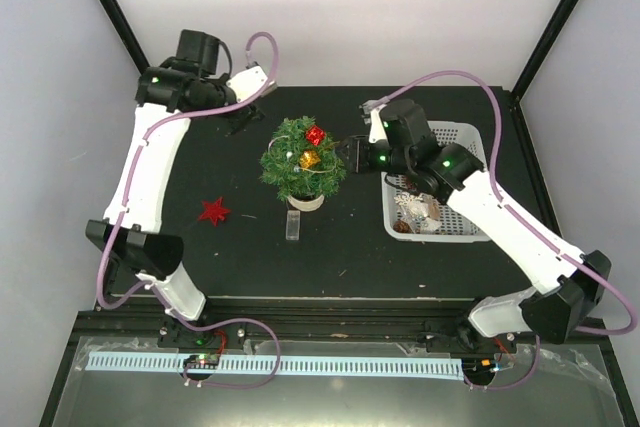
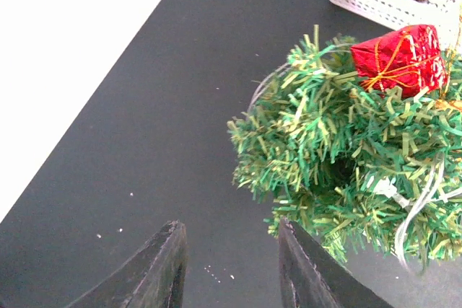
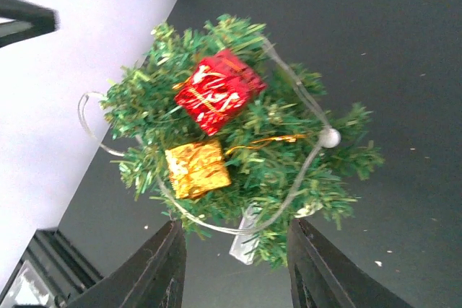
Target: Decorate the small christmas tree
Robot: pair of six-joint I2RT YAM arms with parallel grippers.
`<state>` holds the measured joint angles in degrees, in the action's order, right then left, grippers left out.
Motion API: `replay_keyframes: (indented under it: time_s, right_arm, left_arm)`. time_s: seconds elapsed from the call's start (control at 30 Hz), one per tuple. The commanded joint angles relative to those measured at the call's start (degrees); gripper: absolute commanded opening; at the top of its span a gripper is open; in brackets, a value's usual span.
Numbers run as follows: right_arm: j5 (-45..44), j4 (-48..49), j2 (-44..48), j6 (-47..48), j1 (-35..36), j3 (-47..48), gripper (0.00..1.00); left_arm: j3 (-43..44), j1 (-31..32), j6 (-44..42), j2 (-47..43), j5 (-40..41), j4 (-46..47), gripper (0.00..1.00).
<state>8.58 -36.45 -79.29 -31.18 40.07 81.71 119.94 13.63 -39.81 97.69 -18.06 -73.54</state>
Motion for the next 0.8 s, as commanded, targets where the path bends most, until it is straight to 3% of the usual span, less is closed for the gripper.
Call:
replay_keyframes:
  time_s: [0.0, 0.27, 0.47, 0.63, 0.77]
  right_arm:
    - [-6.4, -1.8, 3.4, -1.8, -2.0, -1.7, 0.41]
    - [-5.6, -7.9, 3.1, -2.9, -7.5, -5.4, 0.39]
    - [-6.7, -12.4, 4.3, -4.0, -7.6, -6.9, 0.39]
    - [-6.4, -18.5, 6.3, -6.8, -7.6, -6.0, 0.39]
    - [-5.7, -22.4, 7.9, -4.5, -7.6, -4.0, 0.41]
  left_arm:
    - [0.3, -3.4, 3.7, -3.8, -4.3, 0.1, 0.36]
    - [-5.0, -7.8, 3.7, -6.7, -5.8, -3.5, 0.29]
    - [-12.6, -12.0, 3.1, -8.3, -6.2, -4.3, 0.11]
    - [-24.2, -18.9, 1.0, -11.8, -11.2, -1.8, 0.11]
    - [-32.6, -20.5, -0.2, -14.6, -8.2, 1.4, 0.15]
